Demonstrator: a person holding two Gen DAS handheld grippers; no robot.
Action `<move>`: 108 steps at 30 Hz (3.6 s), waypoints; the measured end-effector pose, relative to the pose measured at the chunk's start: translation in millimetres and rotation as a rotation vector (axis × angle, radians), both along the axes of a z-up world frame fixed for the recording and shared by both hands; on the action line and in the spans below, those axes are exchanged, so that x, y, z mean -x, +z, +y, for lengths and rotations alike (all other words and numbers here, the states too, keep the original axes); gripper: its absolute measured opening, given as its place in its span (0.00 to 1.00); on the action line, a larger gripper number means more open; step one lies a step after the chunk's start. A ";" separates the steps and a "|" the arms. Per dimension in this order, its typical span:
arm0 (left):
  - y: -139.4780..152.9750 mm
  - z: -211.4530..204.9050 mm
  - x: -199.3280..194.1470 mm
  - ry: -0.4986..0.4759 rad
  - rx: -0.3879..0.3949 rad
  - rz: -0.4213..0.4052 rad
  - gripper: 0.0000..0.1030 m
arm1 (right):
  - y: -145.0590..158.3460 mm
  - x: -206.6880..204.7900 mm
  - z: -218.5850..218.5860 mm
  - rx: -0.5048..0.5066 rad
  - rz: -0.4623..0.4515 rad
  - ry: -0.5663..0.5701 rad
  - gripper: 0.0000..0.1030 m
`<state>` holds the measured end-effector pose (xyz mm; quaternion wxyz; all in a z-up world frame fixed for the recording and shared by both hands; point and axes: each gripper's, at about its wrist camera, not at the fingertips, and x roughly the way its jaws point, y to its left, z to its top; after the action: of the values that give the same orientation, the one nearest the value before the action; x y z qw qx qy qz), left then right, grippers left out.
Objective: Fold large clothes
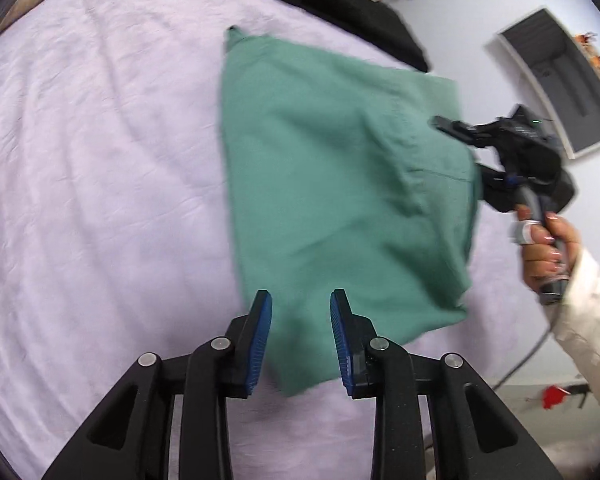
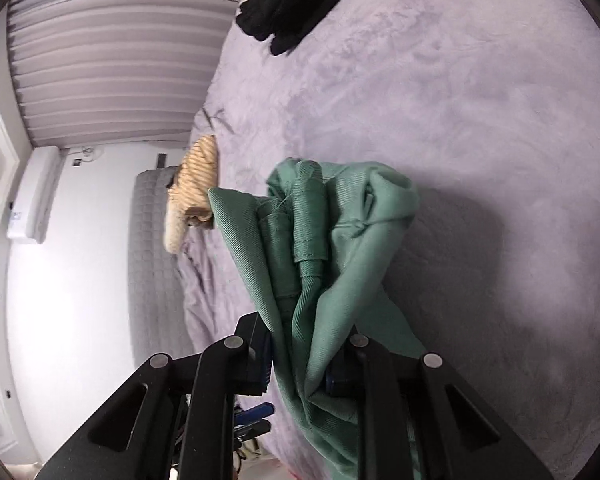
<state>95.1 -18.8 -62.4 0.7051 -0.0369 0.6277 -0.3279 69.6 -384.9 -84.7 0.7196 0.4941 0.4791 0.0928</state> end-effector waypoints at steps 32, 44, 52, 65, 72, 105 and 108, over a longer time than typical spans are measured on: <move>-6.8 -12.1 -4.2 0.034 0.162 0.121 0.33 | -17.8 -12.6 -14.3 -0.132 -0.033 0.115 0.20; 63.9 108.9 58.4 -0.043 0.088 0.044 0.36 | 26.3 49.8 73.3 -0.285 -0.110 0.093 0.20; -12.5 130.8 98.9 0.002 -0.175 0.125 0.52 | -69.0 56.2 89.0 0.085 0.288 0.120 0.36; 1.8 158.2 40.8 0.158 -0.187 -0.063 0.81 | -15.9 121.6 121.5 0.241 0.246 0.138 0.49; -21.1 123.0 58.3 0.102 -0.201 -0.042 0.81 | -46.2 119.1 131.7 0.150 0.235 0.086 0.06; -30.4 109.2 158.4 -0.110 -0.313 -0.140 0.95 | -27.3 193.6 159.2 0.571 0.375 0.255 0.02; -32.5 114.1 163.1 -0.097 -0.311 -0.132 0.95 | -48.0 208.6 146.3 0.513 0.417 0.182 0.01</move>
<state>-67.9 95.3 -94.9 0.7251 0.1247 0.6244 -0.2623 -139.0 -238.7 -132.7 0.6956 0.2607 0.6658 -0.0701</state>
